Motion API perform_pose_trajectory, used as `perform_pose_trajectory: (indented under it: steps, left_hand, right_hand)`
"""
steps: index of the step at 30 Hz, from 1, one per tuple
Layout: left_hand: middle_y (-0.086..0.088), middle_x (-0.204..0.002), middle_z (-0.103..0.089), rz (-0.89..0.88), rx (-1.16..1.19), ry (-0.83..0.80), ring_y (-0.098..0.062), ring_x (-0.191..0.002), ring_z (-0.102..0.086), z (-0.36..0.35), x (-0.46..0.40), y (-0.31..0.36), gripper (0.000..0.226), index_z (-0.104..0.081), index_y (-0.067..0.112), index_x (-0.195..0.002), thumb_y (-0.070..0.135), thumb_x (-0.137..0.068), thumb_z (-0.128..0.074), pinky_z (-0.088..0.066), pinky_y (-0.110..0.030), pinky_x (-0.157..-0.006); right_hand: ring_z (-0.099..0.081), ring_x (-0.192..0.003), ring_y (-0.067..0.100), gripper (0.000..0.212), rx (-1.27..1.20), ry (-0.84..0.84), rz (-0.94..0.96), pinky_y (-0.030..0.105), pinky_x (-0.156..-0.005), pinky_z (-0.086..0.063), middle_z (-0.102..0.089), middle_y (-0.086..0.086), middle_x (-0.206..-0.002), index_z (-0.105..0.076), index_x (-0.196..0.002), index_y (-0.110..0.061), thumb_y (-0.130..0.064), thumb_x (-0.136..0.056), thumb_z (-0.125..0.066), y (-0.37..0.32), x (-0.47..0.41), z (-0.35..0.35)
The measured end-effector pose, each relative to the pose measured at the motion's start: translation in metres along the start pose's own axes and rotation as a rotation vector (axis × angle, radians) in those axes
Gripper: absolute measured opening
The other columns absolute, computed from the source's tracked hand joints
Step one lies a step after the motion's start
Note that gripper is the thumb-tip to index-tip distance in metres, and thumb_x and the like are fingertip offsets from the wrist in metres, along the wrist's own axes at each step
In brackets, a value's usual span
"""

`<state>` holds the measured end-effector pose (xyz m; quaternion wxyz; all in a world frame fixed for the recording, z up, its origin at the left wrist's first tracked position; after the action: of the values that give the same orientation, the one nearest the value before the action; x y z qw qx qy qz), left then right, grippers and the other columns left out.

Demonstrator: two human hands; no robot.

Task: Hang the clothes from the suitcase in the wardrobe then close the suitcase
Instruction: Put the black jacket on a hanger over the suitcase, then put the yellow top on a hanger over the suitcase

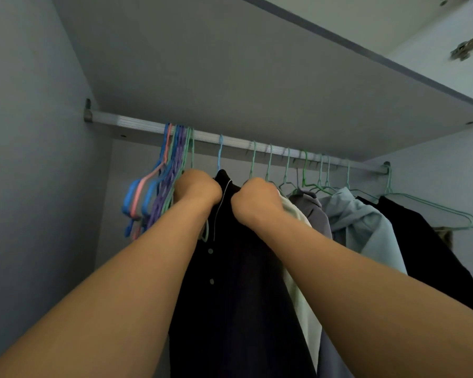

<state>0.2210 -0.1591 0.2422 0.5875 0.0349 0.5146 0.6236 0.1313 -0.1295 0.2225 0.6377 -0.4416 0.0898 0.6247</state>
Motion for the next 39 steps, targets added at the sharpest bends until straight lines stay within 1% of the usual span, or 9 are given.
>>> perform_pose_trajectory:
  steps: [5,9,15,19,21,24,29,34,39]
  left_hand:
    - [-0.019,-0.112,-0.063,-0.032,0.273,0.003,-0.033,-0.103,-0.061,-0.005,0.006,0.008,0.020,-0.060,-0.006,-0.106,0.007,-0.092,-0.057,-0.046,-0.035,-0.070]
    - [-0.015,-0.118,-0.063,-0.132,0.284,0.111,-0.029,-0.108,-0.059,-0.005,0.010,0.011,0.027,-0.061,0.000,-0.116,0.011,-0.091,-0.059,-0.042,-0.028,-0.068]
    - [-0.012,-0.113,-0.066,-0.162,0.727,0.055,-0.029,-0.103,-0.063,-0.020,0.030,0.016,0.044,-0.056,0.009,-0.126,0.010,-0.082,-0.049,-0.052,-0.043,-0.090]
    - [-0.008,-0.068,-0.055,0.050,0.981,-0.175,-0.018,-0.056,-0.054,-0.013,0.053,0.032,0.007,-0.058,0.005,-0.091,0.003,-0.087,-0.052,-0.043,-0.020,-0.046]
    - [-0.006,-0.059,-0.047,0.059,0.990,-0.273,-0.013,-0.038,-0.045,-0.008,0.067,0.046,0.016,-0.052,0.005,-0.076,0.000,-0.089,-0.045,-0.031,-0.009,-0.034]
    - [-0.004,-0.051,-0.043,0.037,1.017,-0.509,-0.008,-0.021,-0.035,-0.013,0.099,0.069,0.026,-0.047,0.009,-0.068,0.000,-0.092,-0.042,-0.025,-0.006,-0.029]
    - [0.000,-0.042,-0.041,-0.023,1.010,-0.706,-0.004,-0.030,-0.040,-0.030,0.180,0.106,0.028,-0.046,0.010,-0.067,0.008,-0.094,-0.054,-0.030,-0.011,-0.029]
    - [-0.009,-0.066,-0.049,0.142,1.116,-0.986,-0.009,-0.030,-0.051,-0.082,0.305,0.150,0.021,-0.050,0.010,-0.076,0.007,-0.097,-0.047,-0.044,-0.015,-0.034]
    - [-0.012,-0.060,-0.051,0.326,1.161,-1.154,-0.011,-0.025,-0.049,-0.125,0.422,0.179,0.026,-0.045,0.005,-0.073,0.001,-0.098,-0.037,-0.044,-0.018,-0.031]
  right_hand:
    - [-0.050,-0.075,0.024,0.011,-0.068,-0.031,0.019,0.025,-0.053,-0.032,-0.053,0.007,-0.081,-0.051,-0.089,-0.005,-0.014,-0.092,-0.046,0.007,0.011,0.000]
    - [-0.055,-0.110,0.027,0.046,-0.105,-0.016,0.108,0.029,-0.073,-0.040,-0.056,0.009,-0.124,-0.040,-0.138,-0.016,-0.029,-0.095,-0.050,0.013,0.016,0.009]
    - [-0.060,-0.100,0.025,0.025,-0.192,0.108,0.203,0.027,-0.074,-0.043,-0.067,0.008,-0.106,-0.062,-0.115,-0.018,-0.026,-0.092,-0.053,0.024,0.019,0.023]
    - [-0.062,-0.084,0.032,0.043,-0.330,0.198,0.200,0.036,-0.077,-0.050,-0.068,0.014,-0.080,-0.068,-0.076,-0.005,-0.036,-0.097,-0.047,0.034,0.038,0.043]
    - [-0.061,-0.078,0.031,0.048,-0.332,0.167,0.185,0.039,-0.079,-0.051,-0.067,0.014,-0.073,-0.063,-0.066,-0.006,-0.038,-0.097,-0.046,0.041,0.050,0.060]
    - [-0.067,-0.071,0.027,0.029,-0.522,-0.007,0.102,0.042,-0.076,-0.059,-0.070,0.016,-0.082,-0.063,-0.080,-0.007,-0.028,-0.097,-0.051,0.064,0.076,0.092]
    - [-0.070,-0.066,0.023,0.021,-0.479,-0.096,-0.023,0.031,-0.065,-0.059,-0.066,0.011,-0.074,-0.054,-0.083,-0.013,-0.018,-0.101,-0.044,0.128,0.134,0.151]
    - [-0.067,-0.063,0.018,0.018,-0.264,-0.054,-0.240,0.025,-0.064,-0.057,-0.067,0.009,-0.073,-0.054,-0.083,-0.012,-0.016,-0.099,-0.046,0.229,0.233,0.230]
    - [-0.059,-0.067,0.012,0.015,0.027,-0.049,-0.469,0.013,-0.055,-0.043,-0.069,0.001,-0.079,-0.059,-0.084,-0.017,-0.018,-0.096,-0.051,0.317,0.346,0.307]
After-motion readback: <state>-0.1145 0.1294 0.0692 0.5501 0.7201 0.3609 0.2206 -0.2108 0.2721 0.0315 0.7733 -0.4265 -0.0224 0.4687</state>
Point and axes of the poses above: each hand's wrist, its own x-axis away from the middle knuckle, its own z-axis out of the back of the hand, y = z × x, the point moved 1 cm from there along -x, towards the middle knuckle
